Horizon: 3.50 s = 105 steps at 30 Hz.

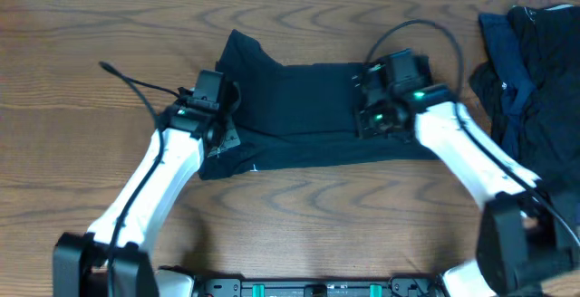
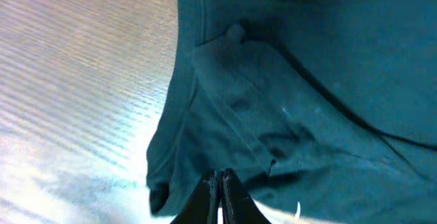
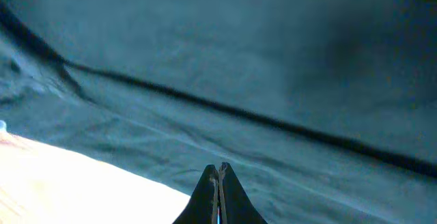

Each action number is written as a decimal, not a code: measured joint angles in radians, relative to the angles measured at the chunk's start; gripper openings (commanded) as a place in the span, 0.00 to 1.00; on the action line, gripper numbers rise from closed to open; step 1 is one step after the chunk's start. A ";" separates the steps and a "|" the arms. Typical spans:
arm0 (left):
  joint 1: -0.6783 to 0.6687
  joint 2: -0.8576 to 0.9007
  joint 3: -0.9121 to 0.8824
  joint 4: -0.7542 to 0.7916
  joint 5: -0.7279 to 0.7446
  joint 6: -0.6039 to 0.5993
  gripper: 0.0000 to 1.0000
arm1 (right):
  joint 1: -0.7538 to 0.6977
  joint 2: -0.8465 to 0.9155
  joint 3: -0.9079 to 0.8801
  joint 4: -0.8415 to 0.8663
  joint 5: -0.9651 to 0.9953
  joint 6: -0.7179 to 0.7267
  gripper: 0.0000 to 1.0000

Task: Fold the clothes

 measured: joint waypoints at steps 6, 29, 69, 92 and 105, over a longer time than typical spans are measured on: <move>0.000 0.095 -0.002 0.014 0.000 -0.001 0.06 | 0.042 0.136 0.000 -0.008 0.030 -0.019 0.01; 0.000 0.279 -0.004 0.081 0.000 -0.003 0.06 | 0.042 0.165 0.002 -0.044 0.108 -0.034 0.01; 0.000 0.257 -0.004 0.081 0.000 -0.003 0.06 | 0.005 0.060 0.029 -0.249 0.255 0.113 0.01; 0.000 0.074 -0.004 0.083 0.000 -0.003 0.06 | -0.028 0.060 -0.121 -0.049 0.299 0.169 0.01; 0.000 0.074 -0.004 0.084 0.000 -0.003 0.06 | -0.028 0.060 -0.135 0.059 0.303 0.171 0.01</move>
